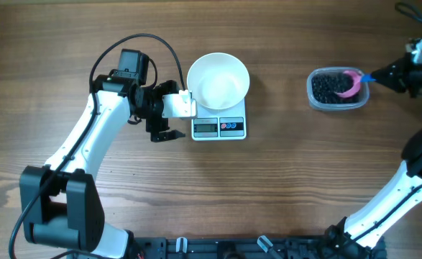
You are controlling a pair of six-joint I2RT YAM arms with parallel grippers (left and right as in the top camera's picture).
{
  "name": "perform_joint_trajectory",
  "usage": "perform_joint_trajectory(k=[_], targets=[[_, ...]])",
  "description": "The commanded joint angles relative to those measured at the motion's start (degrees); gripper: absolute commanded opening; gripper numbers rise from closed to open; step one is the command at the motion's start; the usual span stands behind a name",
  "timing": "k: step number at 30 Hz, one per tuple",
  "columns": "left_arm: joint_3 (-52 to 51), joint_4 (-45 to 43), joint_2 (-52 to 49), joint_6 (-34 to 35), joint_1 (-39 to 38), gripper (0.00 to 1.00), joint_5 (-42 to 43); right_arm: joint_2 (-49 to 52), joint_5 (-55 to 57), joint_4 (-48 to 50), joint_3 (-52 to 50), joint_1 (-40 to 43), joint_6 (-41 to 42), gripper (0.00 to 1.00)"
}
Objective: Scoop item into bowl and weigh 150g on scale
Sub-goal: 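Scoop black beans with the pink scoop and lift it out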
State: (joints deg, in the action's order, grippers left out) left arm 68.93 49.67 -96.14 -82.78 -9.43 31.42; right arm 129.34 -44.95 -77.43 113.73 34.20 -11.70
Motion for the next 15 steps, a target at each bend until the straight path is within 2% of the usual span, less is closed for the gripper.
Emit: perform_joint_trajectory(k=[1, 4, 15], targets=[[-0.4, 0.0, -0.7, 0.5, -0.1, 1.00, 1.3, 0.6, -4.5, -1.3, 0.1, 1.3, -1.8, 0.05], [-0.4, 0.0, -0.7, 0.5, -0.1, 1.00, 1.3, 0.6, -6.7, -3.9, 0.1, 1.9, -2.4, 0.05], [-0.4, 0.0, -0.7, 0.5, -0.1, 1.00, 1.3, 0.6, -9.6, -12.5, 0.1, 2.2, -12.6, 0.04]])
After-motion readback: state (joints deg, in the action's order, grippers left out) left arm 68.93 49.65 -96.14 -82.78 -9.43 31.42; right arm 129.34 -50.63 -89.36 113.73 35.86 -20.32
